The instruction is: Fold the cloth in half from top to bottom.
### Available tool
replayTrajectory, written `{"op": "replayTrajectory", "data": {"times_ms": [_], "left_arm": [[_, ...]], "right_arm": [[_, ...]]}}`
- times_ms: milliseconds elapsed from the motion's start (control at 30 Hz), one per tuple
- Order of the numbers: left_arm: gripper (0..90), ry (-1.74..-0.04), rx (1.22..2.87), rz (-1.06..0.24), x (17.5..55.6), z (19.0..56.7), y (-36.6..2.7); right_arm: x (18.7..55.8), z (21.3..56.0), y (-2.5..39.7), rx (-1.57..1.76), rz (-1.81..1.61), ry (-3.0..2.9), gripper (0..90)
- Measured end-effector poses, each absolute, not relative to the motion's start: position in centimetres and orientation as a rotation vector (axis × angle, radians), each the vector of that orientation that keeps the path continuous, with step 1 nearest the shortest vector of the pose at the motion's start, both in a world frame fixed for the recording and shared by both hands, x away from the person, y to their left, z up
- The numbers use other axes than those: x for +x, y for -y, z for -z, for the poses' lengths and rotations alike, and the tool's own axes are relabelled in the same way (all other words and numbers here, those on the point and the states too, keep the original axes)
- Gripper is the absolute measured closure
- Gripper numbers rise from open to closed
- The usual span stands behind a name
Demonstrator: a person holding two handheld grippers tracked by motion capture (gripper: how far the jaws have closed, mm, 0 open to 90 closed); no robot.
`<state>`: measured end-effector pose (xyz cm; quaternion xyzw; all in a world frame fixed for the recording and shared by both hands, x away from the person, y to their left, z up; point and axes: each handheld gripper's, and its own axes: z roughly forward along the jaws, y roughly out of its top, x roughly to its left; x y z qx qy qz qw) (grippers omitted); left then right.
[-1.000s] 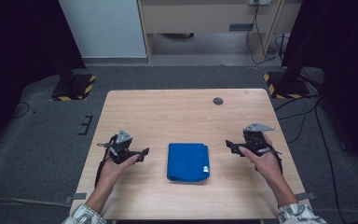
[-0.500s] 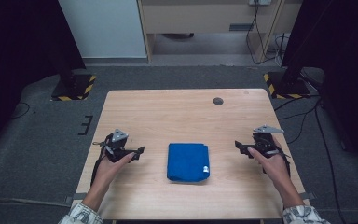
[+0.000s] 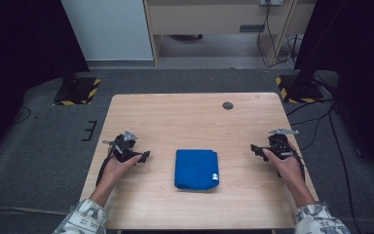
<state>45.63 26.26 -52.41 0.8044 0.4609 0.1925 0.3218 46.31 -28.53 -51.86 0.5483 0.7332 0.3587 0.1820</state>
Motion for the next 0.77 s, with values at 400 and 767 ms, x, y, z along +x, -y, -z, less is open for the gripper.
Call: {"op": "replayTrajectory", "data": {"times_ms": [400, 767], "left_arm": [[3.9, -1.246, 2.078, -0.518, 46.7, 53.7, -26.2], [2.0, -1.251, 2.079, -0.520, 46.4, 53.8, -26.0]], "right_arm": [[47.7, 53.6, 27.6, 1.545, -0.898, -2.040, 9.6], [46.6, 54.0, 25.2, 1.478, -0.868, -2.071, 3.6]]}}
